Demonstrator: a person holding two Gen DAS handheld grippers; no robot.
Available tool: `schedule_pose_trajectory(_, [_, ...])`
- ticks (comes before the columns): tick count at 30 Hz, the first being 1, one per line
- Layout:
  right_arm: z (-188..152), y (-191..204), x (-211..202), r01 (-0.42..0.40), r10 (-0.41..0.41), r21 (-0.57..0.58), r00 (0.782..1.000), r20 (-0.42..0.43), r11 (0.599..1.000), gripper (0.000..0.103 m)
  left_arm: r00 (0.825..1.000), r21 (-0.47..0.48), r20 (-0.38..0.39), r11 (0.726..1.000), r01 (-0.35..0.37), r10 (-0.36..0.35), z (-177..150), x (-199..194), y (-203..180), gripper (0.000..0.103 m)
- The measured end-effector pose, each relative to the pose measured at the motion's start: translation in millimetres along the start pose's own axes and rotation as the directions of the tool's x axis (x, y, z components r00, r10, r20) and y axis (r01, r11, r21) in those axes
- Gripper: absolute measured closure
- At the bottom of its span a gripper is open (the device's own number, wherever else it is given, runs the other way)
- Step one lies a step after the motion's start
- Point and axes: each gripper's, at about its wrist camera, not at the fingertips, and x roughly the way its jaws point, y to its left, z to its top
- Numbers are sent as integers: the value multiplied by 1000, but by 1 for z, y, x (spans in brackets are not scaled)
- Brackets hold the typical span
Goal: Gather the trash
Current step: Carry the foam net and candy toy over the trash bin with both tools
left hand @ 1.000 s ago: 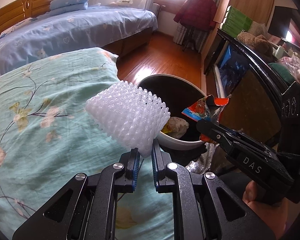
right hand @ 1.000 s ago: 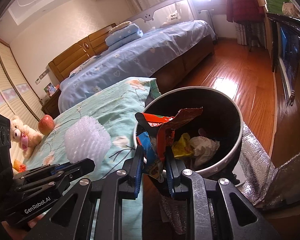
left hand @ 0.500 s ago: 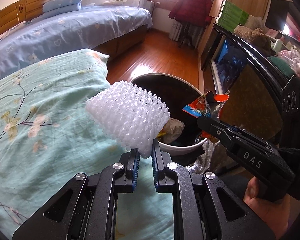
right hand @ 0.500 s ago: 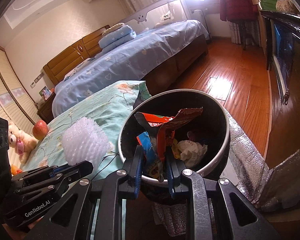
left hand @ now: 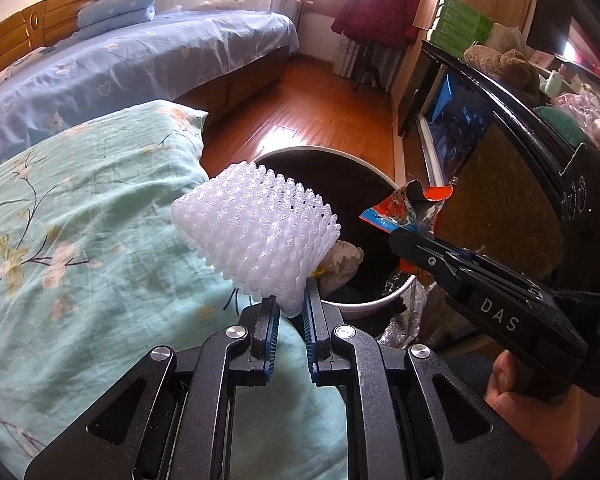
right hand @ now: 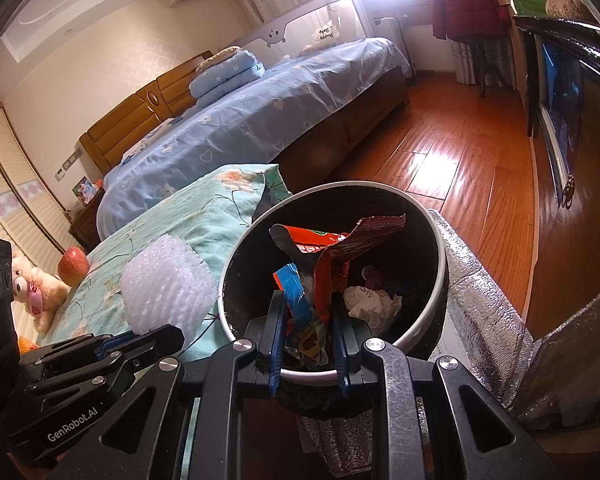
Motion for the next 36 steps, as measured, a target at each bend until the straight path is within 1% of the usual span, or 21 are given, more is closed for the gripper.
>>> schedule_pose_trajectory(36, [8, -3, 1, 0, 0, -3, 1000, -2, 1000, 82, 1000, 15, -8, 1000, -3, 4, 8, 7, -7, 92])
